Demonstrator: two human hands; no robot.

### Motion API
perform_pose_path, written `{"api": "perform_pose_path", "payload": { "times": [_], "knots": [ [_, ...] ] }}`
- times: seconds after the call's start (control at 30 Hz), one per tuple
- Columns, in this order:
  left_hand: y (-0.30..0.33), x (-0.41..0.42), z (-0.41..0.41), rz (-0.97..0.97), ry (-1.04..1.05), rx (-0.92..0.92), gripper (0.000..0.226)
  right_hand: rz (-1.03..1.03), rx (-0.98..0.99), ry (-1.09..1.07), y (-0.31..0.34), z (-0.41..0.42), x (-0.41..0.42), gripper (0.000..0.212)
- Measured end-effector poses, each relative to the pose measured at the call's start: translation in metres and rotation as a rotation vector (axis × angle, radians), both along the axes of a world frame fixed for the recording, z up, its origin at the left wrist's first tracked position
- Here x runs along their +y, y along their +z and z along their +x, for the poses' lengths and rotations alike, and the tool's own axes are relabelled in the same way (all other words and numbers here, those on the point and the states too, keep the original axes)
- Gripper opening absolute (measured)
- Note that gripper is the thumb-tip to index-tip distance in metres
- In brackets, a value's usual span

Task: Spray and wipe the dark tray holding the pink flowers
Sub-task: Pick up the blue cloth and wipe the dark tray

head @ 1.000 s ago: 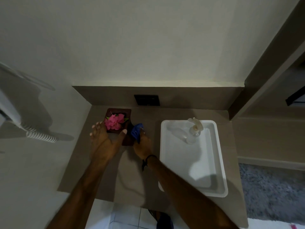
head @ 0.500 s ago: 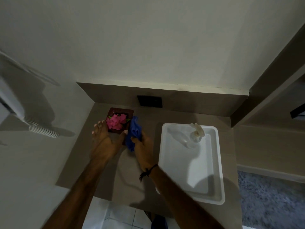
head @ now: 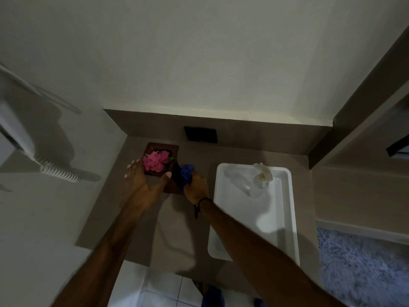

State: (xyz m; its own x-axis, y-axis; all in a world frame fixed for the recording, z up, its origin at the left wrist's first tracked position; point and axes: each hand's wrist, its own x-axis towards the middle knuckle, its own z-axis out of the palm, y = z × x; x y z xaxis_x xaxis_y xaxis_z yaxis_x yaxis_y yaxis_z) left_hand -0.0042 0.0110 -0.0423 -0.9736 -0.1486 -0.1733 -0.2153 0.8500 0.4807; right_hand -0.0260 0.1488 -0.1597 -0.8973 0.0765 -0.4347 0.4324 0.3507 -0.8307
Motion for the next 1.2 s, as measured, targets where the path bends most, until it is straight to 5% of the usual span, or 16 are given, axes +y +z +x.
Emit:
{"api": "perform_pose_path", "payload": {
  "times": [0.2,0.33,0.53,0.73,0.93,1.07,1.2],
  "knots": [
    [-0.001,0.002,0.000,0.008,0.008,-0.009,0.102,-0.234,-0.102,-0.154,0.016,0.025,-0.010,0.030],
    [-0.001,0.004,-0.001,0.005,0.038,-0.014,0.102,-0.477,0.100,-0.281,0.058,0.030,-0.021,0.027],
    [-0.001,0.006,-0.001,0.000,0.033,0.018,0.097,-0.314,0.324,-0.262,0.052,0.051,-0.034,0.046],
    [-0.003,0.005,-0.002,0.022,0.041,0.002,0.101,-0.053,0.147,-0.029,0.003,0.038,-0.022,0.063],
    [-0.006,0.005,-0.002,0.009,0.042,0.004,0.104,0.017,0.046,-0.100,-0.010,0.018,-0.022,0.048],
    [-0.006,0.003,-0.004,0.026,0.060,-0.012,0.106,-0.200,-0.067,-0.187,0.005,0.005,-0.017,0.030],
    [-0.006,0.003,-0.007,0.050,0.054,-0.010,0.105,-0.543,-0.059,-0.280,0.032,0.000,-0.006,0.035]
  ]
}}
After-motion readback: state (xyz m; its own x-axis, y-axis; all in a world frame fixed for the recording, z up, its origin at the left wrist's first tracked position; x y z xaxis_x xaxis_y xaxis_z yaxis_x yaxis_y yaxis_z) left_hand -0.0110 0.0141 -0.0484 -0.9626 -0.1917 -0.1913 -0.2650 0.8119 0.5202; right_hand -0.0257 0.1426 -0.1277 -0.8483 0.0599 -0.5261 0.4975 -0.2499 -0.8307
